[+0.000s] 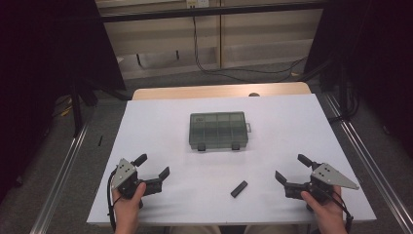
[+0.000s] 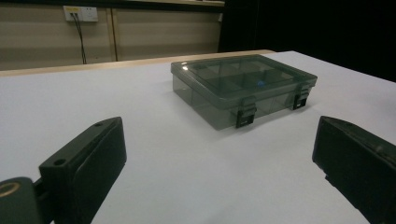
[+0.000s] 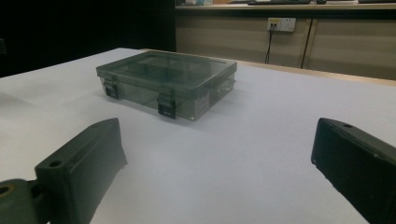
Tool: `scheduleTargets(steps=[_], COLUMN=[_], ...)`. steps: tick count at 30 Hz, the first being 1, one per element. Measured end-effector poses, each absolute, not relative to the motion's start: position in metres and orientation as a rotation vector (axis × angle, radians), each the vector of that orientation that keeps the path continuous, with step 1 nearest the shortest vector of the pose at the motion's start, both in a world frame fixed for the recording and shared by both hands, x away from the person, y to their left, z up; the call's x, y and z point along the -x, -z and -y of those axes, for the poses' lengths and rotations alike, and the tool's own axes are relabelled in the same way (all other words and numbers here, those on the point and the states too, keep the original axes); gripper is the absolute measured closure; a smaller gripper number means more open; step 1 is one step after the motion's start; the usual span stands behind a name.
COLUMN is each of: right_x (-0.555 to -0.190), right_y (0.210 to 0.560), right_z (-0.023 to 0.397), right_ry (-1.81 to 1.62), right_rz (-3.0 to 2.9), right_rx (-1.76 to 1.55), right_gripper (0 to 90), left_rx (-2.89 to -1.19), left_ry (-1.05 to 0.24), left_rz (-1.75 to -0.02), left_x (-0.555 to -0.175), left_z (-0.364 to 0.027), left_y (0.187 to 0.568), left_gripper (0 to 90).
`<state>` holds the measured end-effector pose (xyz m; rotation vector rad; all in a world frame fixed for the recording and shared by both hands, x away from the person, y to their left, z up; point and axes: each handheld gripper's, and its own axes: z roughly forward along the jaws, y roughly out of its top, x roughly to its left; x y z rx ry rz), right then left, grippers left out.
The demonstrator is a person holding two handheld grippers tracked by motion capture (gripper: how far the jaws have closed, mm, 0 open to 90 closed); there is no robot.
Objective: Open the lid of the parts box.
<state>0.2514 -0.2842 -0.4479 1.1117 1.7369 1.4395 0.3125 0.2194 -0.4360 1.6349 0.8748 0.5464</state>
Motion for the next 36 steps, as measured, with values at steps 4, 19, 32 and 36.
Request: scheduleTargets(steps=[4,19,32,36], right_x=[-0.252,-0.254,-0.266,-0.271], right_y=[0.448,0.447,0.447,0.447], right_z=[0.284,0.285,0.281,0.278], right_ry=[-1.435,-1.422,-1.410,-1.401], right_rz=[-1.742,-1.755,-1.786,-1.794], right_rx=[-1.110,-1.101,-1.118,-1.111], right_gripper=[1.5,1.2,2.3,2.4], left_rx=[-1.648,-1.658,-1.674,-1.679], left_ry=[-0.547,-0.534,-0.507,-0.501], left_rz=[-0.872,-0.864,-0.865,-0.876], left_x=[-0.313,-0.318,-0.327,-0.331], left_z=[-0.218,-0.214,-0.205,-0.204], left_y=[0.437,0.437,0.437,0.438], left_gripper=[3.0,2.6,2.5,2.5])
